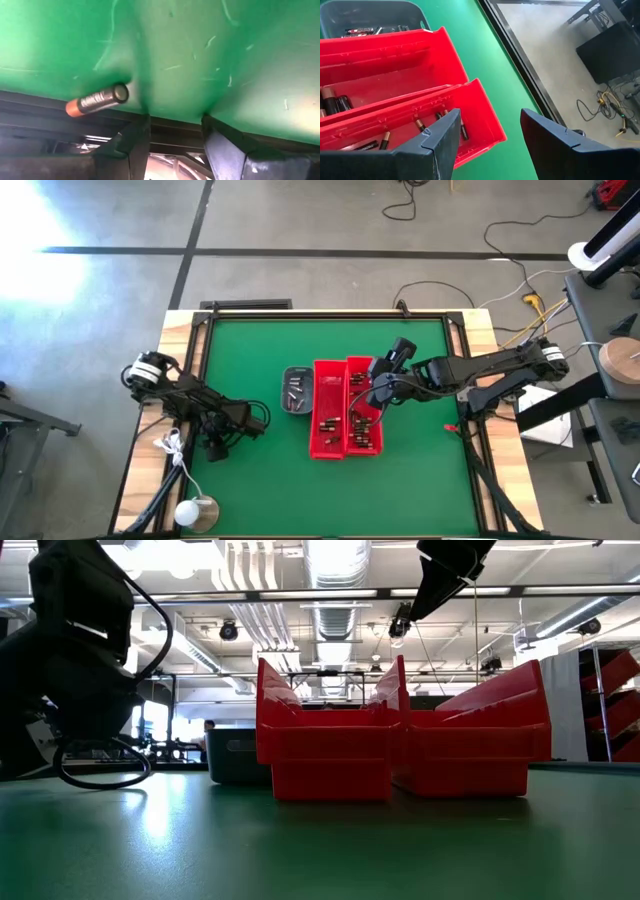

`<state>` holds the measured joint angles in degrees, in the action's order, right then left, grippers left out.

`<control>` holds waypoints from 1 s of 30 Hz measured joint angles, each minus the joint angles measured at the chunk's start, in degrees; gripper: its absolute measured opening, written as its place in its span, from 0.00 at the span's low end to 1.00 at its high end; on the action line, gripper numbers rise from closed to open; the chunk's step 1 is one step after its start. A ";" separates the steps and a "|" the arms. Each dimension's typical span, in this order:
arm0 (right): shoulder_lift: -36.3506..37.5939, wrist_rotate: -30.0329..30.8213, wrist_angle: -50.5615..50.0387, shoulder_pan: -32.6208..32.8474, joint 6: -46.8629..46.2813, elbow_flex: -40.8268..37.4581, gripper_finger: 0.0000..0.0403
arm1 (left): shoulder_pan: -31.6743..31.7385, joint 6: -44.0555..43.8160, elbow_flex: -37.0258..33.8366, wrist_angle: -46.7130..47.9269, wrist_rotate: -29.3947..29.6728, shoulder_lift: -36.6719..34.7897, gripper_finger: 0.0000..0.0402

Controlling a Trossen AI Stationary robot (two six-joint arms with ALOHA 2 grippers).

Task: Sort batteries
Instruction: Put the small black battery into the right red bin

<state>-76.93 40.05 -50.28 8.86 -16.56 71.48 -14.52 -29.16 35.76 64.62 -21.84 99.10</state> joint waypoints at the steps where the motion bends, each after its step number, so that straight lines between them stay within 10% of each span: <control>1: 0.00 0.00 0.00 0.00 -0.02 0.00 0.50 | 0.00 -0.11 0.08 0.05 0.10 -0.12 0.39; 14: 0.00 0.03 0.07 -0.02 0.00 0.01 0.50 | 0.19 -2.50 8.63 1.46 10.89 -4.65 0.39; 30: 0.00 -0.01 -0.44 0.79 -4.78 0.02 0.50 | 8.93 28.88 12.24 9.09 26.67 -4.65 0.38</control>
<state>-76.93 40.04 -50.73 9.66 -21.34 71.50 -5.60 -0.28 48.00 73.71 4.83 94.45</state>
